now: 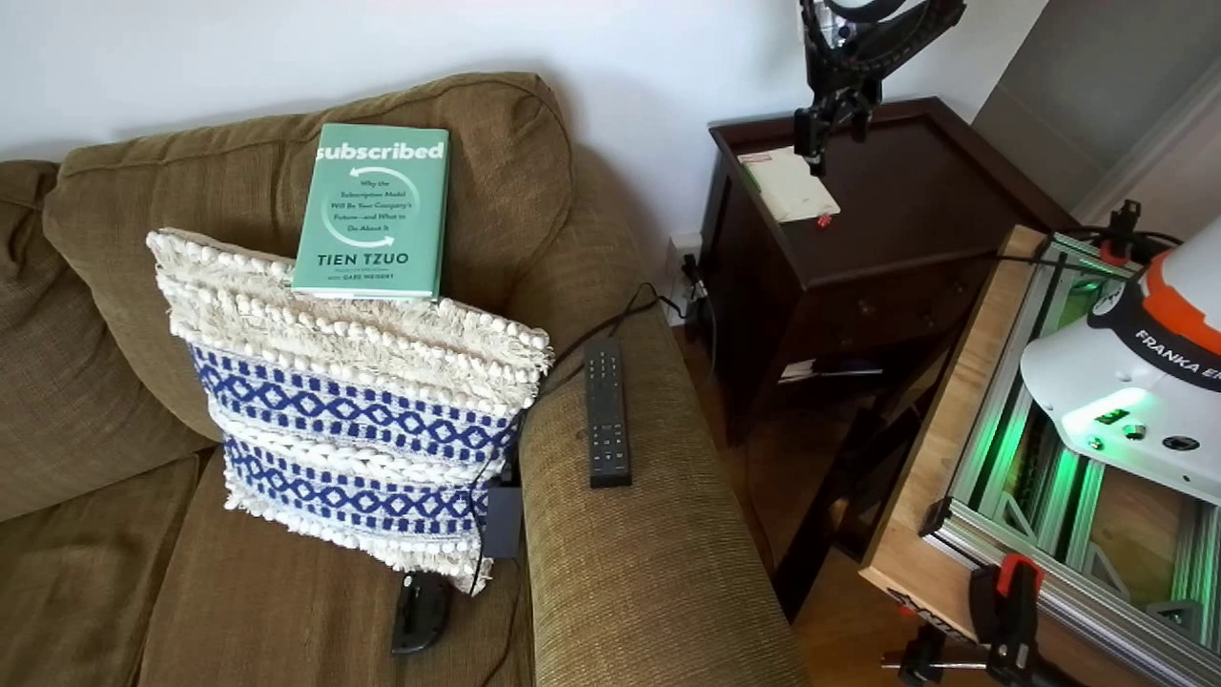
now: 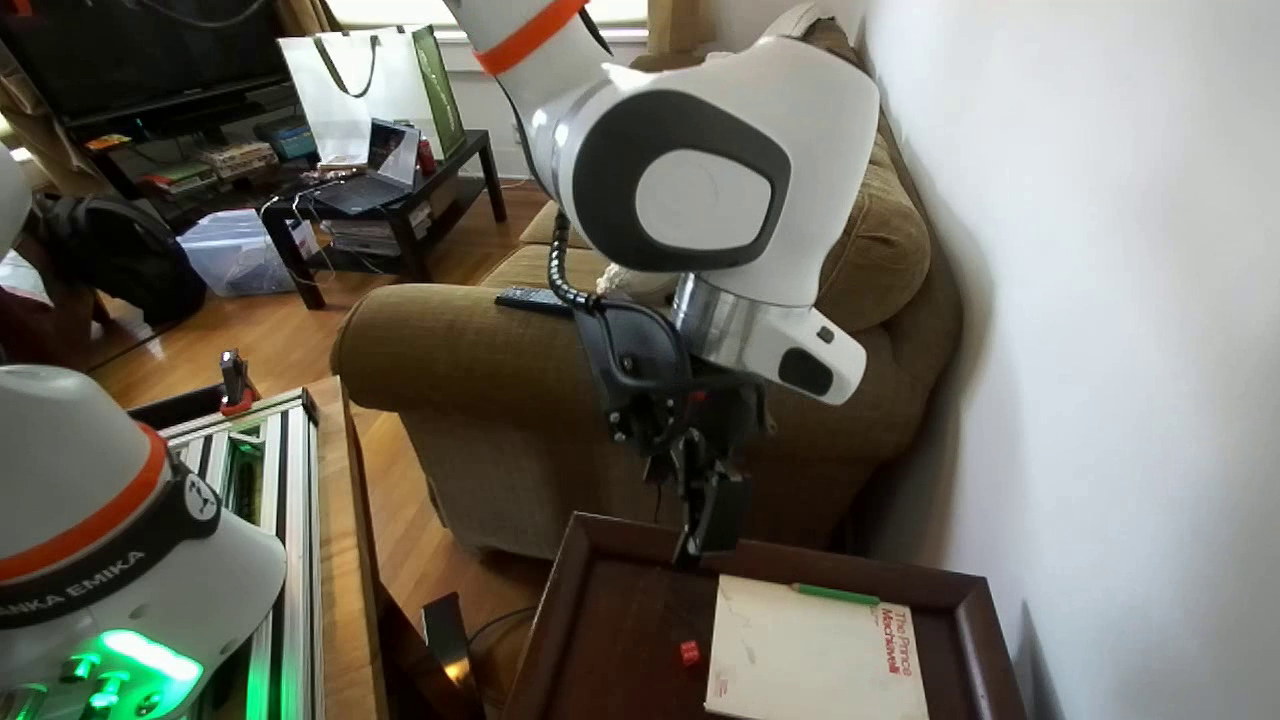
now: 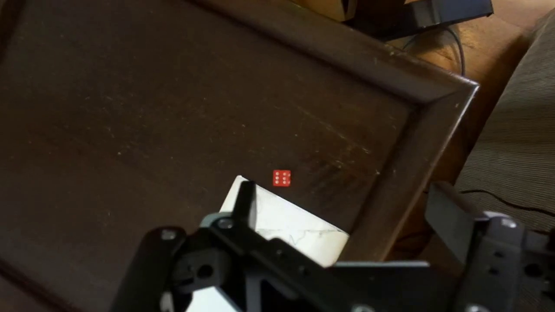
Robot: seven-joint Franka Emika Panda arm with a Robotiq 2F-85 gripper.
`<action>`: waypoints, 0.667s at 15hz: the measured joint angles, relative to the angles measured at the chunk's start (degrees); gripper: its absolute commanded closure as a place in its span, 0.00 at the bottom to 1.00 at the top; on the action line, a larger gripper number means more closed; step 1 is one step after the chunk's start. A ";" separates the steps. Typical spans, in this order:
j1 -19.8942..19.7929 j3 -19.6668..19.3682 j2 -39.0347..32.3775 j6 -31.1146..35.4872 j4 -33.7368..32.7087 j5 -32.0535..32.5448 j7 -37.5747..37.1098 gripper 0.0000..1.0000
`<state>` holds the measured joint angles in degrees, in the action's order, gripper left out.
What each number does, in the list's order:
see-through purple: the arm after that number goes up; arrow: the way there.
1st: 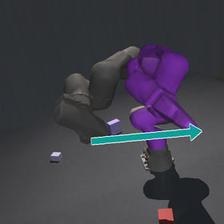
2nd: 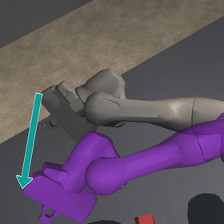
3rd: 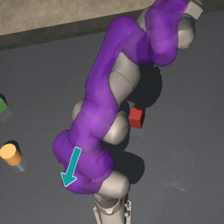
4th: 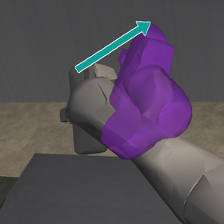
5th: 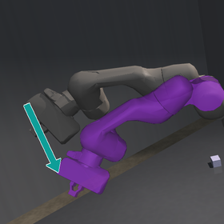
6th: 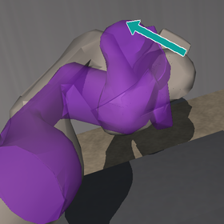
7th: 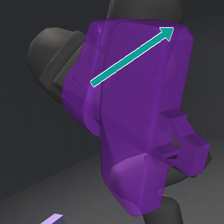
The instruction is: Move the orange dice to the right
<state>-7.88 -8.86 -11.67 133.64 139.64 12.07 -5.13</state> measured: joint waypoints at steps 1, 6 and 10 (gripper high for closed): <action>-0.33 -0.60 -1.27 1.43 0.01 0.00 -0.01 0.00; -1.14 -1.29 -7.06 5.10 -0.51 -2.17 -0.06 0.00; -1.14 -1.29 -7.63 5.21 -1.07 -2.46 -0.06 0.00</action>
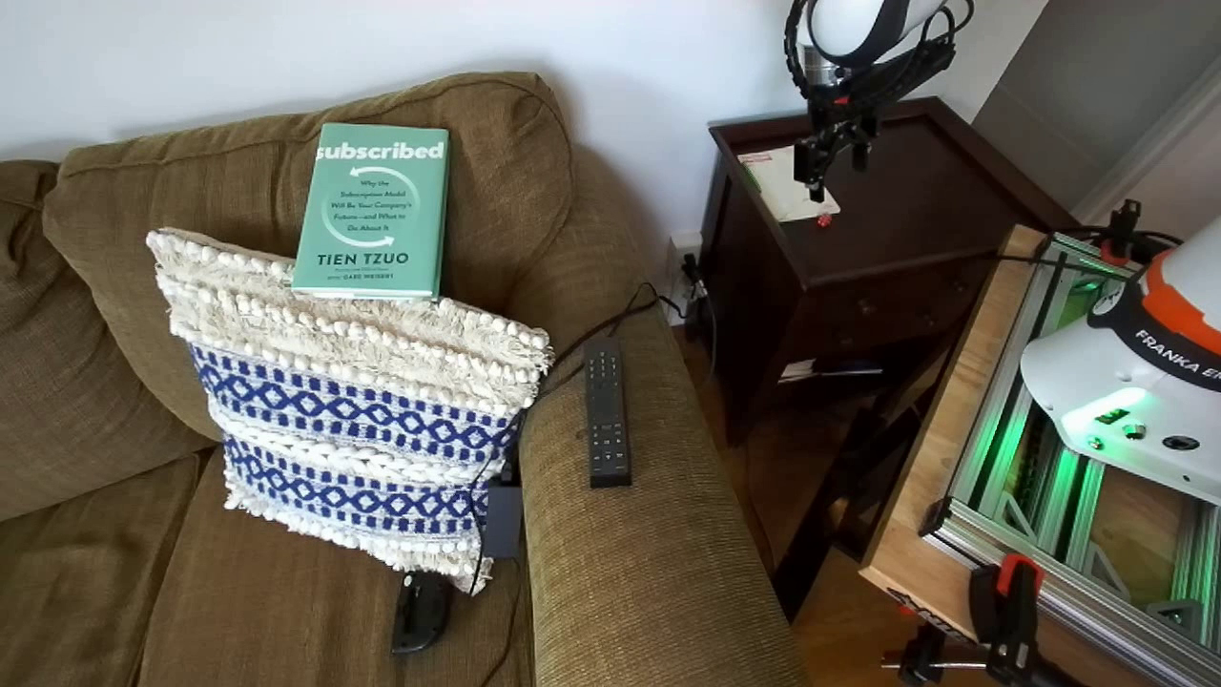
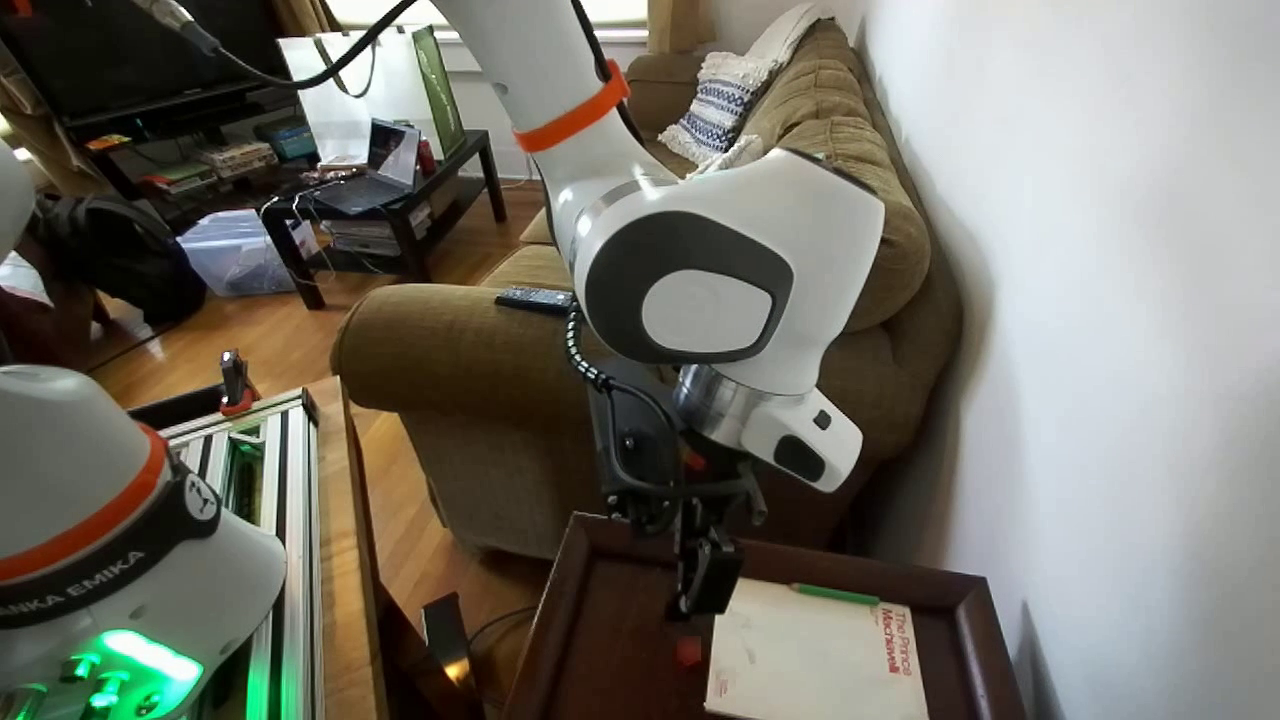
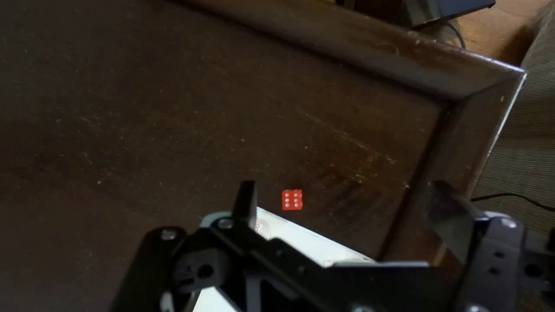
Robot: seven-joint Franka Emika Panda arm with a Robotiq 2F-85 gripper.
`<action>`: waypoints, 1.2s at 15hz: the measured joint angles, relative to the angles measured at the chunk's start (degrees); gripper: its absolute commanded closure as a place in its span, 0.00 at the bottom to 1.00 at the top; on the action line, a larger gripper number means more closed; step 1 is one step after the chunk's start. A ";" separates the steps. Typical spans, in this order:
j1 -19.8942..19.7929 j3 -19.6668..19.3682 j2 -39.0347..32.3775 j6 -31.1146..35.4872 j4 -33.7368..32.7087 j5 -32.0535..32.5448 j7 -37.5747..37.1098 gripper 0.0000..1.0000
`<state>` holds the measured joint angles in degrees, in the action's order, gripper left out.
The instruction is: Move the orange dice to the right
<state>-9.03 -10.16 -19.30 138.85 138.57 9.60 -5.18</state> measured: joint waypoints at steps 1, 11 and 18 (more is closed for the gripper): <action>0.00 0.00 0.00 0.00 -0.03 0.00 0.00 0.00; 0.11 -0.77 -5.52 0.00 -4.41 0.22 -0.09 0.00; -1.63 -1.31 -13.21 0.00 -10.09 -0.88 0.82 0.04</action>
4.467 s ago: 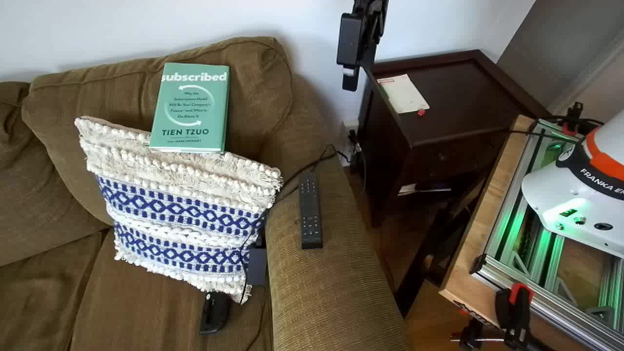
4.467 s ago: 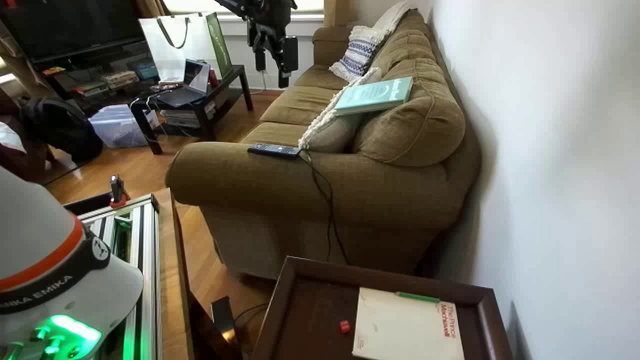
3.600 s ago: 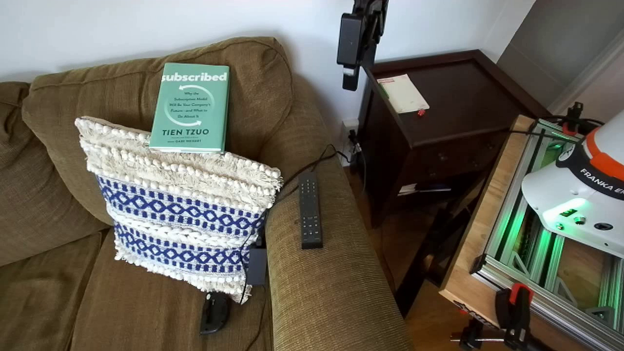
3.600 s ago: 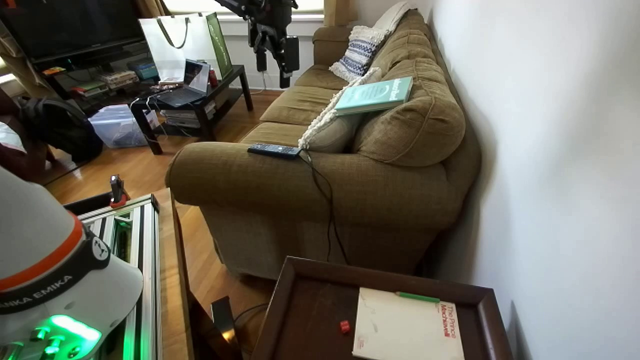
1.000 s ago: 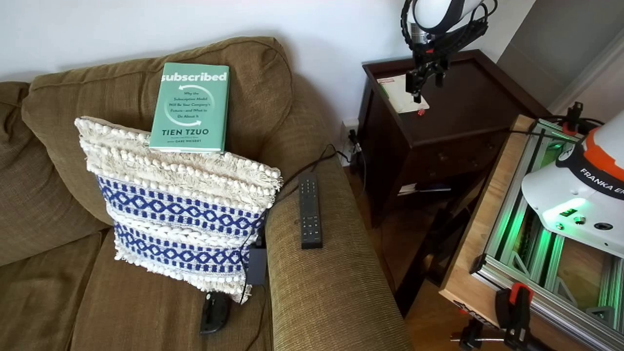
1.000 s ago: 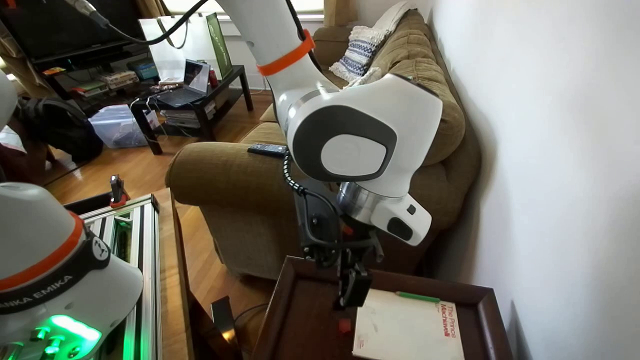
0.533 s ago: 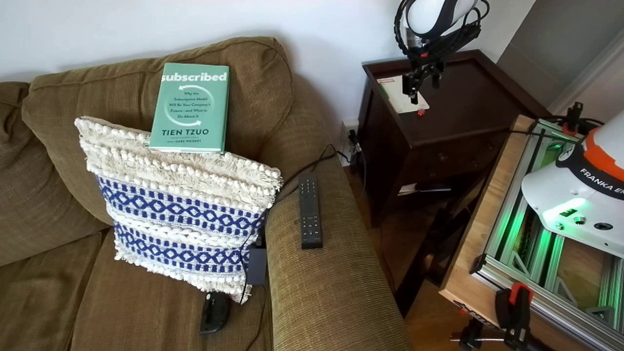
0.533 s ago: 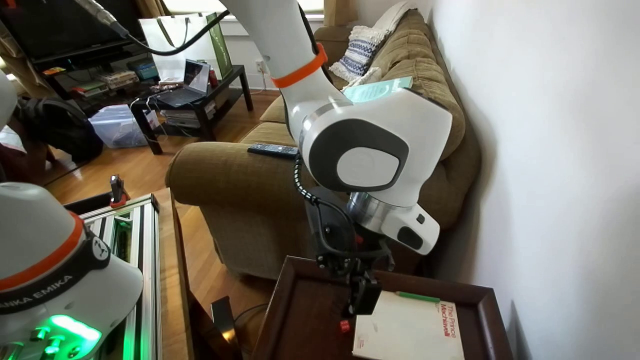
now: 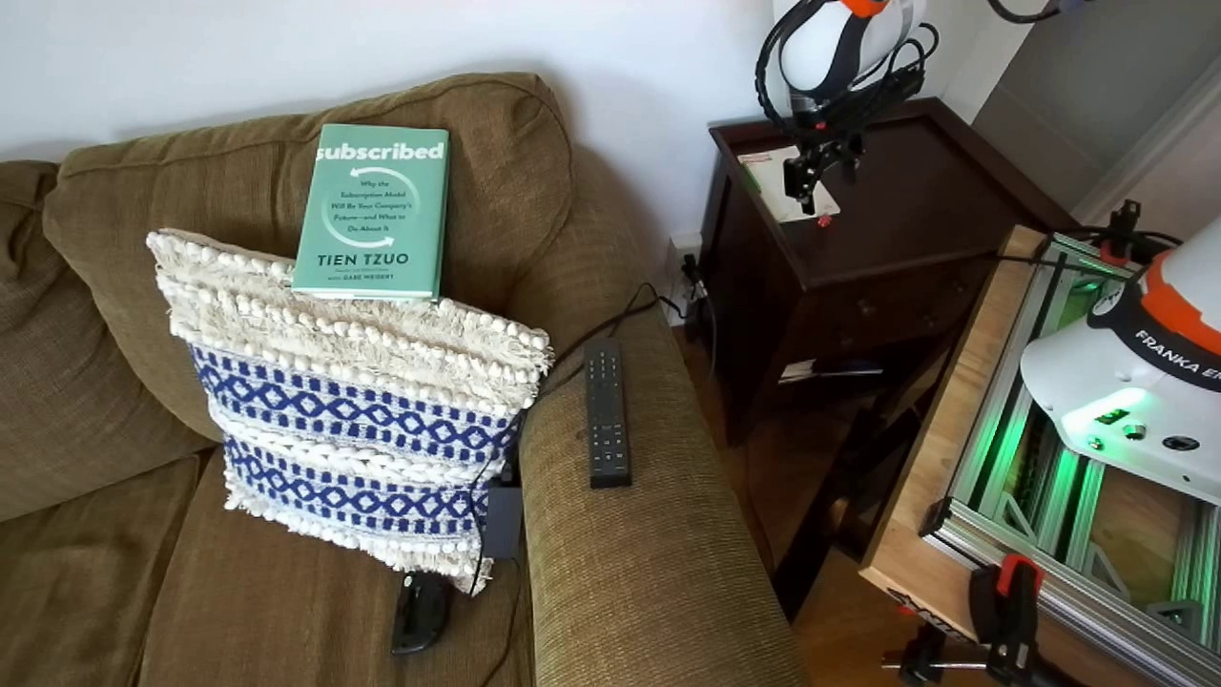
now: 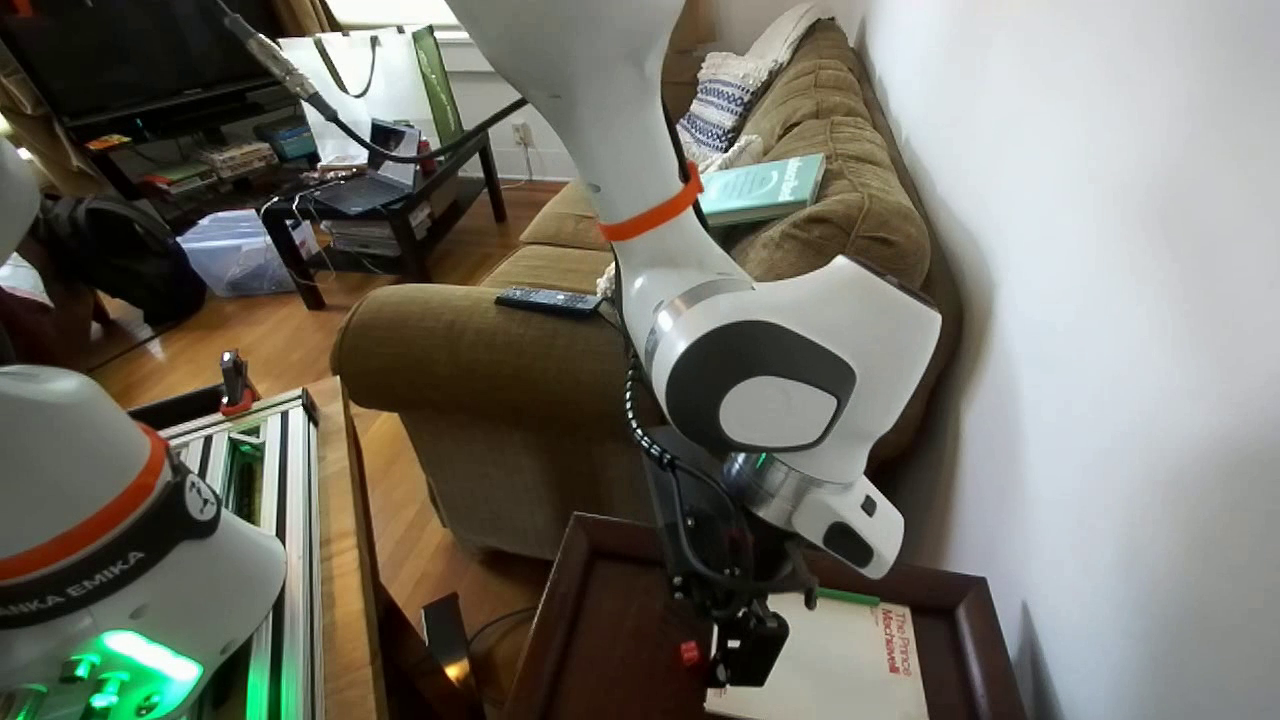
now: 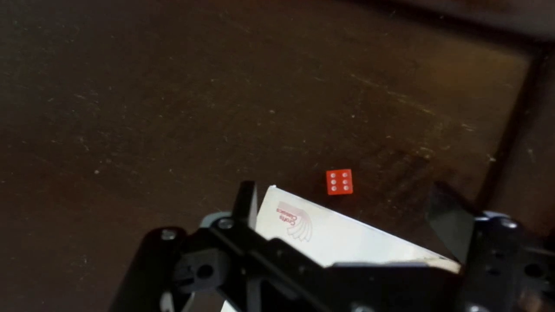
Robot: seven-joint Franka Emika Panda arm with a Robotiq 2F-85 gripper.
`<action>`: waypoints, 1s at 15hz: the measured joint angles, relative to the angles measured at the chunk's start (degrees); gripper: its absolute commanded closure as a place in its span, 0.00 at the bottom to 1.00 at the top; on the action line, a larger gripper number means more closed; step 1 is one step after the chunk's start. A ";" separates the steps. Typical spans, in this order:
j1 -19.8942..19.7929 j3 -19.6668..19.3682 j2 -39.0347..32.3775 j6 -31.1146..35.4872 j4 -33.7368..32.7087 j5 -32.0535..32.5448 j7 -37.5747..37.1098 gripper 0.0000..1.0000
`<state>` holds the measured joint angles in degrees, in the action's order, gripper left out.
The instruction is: Move the orange dice to the right
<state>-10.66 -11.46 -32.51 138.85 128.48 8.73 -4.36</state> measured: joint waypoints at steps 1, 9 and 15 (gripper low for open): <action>-0.28 0.00 -0.81 0.00 -0.66 -0.41 0.25 0.10; -1.05 0.04 -4.85 -3.13 -4.46 -3.14 1.66 0.40; -1.48 0.67 -5.91 -7.25 -6.24 -4.08 4.88 0.48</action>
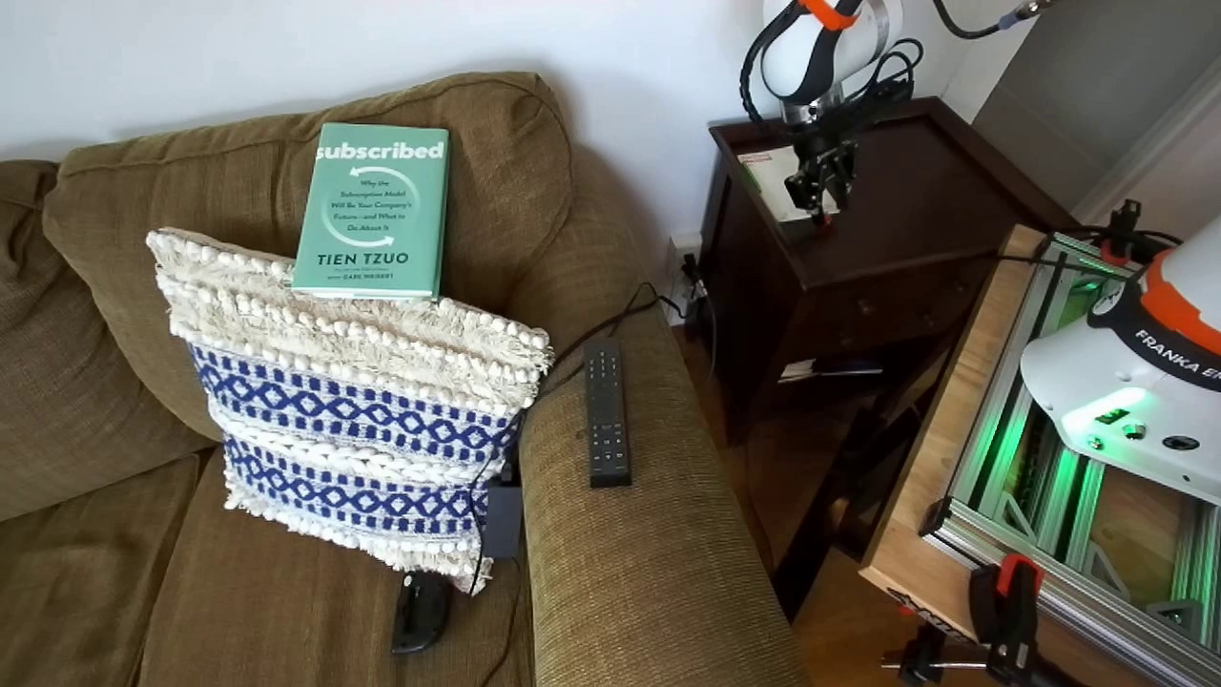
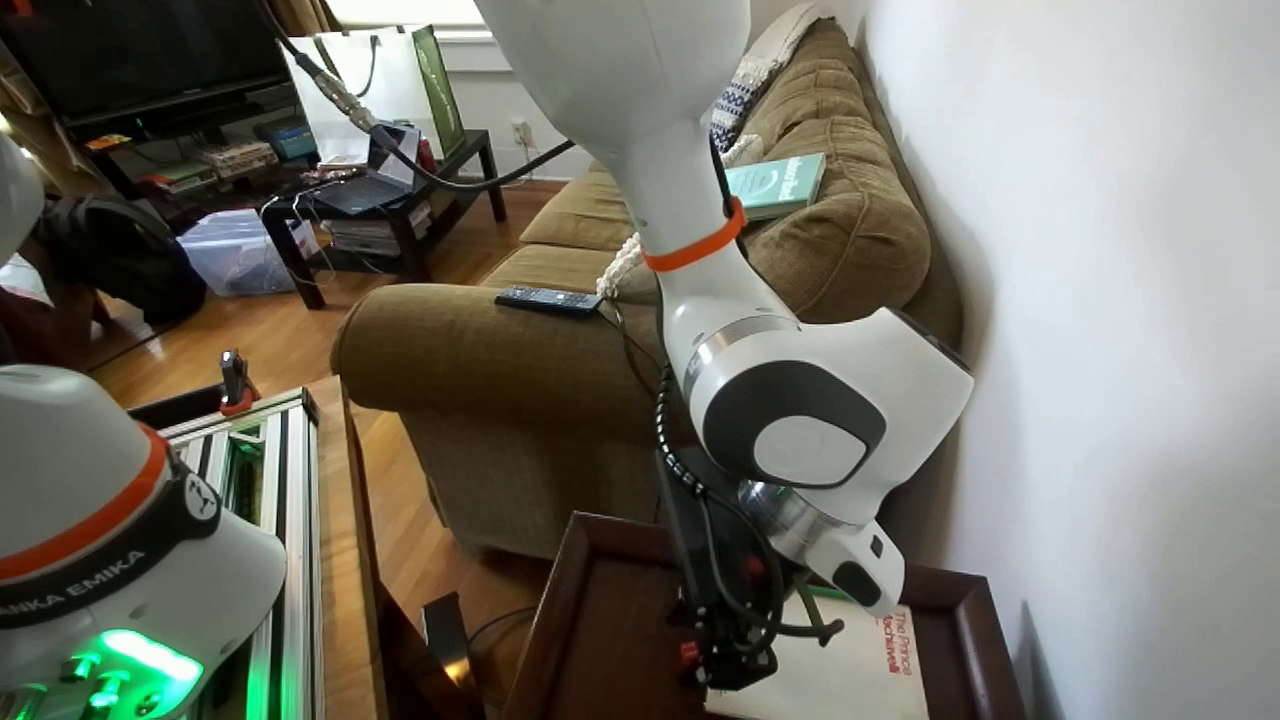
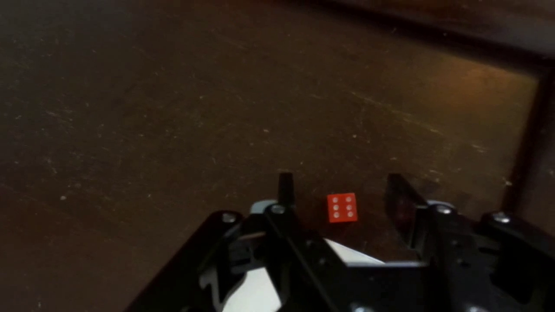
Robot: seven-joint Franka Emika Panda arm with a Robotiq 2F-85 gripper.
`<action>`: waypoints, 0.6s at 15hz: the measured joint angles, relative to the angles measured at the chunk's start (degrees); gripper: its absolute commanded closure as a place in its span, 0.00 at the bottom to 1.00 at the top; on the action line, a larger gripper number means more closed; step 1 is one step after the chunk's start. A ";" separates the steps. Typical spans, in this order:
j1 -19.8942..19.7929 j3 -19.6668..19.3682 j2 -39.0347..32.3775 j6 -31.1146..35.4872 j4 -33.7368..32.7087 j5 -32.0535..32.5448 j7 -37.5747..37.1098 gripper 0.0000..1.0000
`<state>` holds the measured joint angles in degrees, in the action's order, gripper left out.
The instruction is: Move the orange dice to the right
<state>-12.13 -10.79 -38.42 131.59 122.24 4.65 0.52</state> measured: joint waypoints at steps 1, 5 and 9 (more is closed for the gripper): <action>-0.12 0.11 -0.23 -0.52 -0.33 -0.08 0.63 0.52; -0.78 0.46 -1.36 -1.24 -1.67 -0.43 2.37 0.60; -1.74 0.95 -2.38 -1.30 -2.90 -1.31 4.00 0.84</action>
<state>-13.87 -9.84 -40.80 130.29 119.34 3.34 4.53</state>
